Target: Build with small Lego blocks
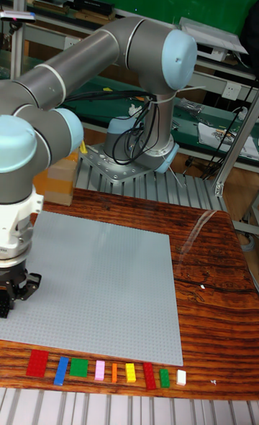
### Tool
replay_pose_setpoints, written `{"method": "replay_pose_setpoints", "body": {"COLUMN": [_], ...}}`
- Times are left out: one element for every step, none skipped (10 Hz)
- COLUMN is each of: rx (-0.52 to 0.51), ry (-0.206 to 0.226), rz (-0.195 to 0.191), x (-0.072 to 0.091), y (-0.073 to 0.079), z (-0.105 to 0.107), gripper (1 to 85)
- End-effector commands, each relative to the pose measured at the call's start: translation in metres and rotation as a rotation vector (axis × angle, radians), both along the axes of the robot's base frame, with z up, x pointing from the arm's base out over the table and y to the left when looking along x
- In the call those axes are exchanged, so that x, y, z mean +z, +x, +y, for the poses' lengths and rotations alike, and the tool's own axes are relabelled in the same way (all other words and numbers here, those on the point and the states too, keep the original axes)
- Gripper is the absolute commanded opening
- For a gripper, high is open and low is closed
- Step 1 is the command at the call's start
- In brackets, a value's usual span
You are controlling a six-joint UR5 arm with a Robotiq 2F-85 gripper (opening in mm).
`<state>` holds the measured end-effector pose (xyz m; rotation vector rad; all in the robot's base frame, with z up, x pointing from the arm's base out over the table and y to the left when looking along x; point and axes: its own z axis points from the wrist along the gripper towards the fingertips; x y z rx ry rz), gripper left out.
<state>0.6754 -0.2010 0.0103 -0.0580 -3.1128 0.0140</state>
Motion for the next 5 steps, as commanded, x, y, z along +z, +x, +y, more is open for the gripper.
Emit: {"method": "replay_pose_setpoints", "body": {"rx": [-0.046, -0.049, -0.051, -0.054, -0.052], "ry": [-0.013, -0.024, -0.033, -0.035, -0.041], "rz": [-0.011, -0.016, -0.016, -0.012, -0.01], "x": [0.005, 0.005, 0.007, 0.01, 0.011], "y": [0.01, 0.012, 0.014, 0.015, 0.015], "z": [0.016, 0.017, 0.019, 0.023, 0.027], "gripper": [23.0, 22.7, 22.0, 20.3, 18.7]}}
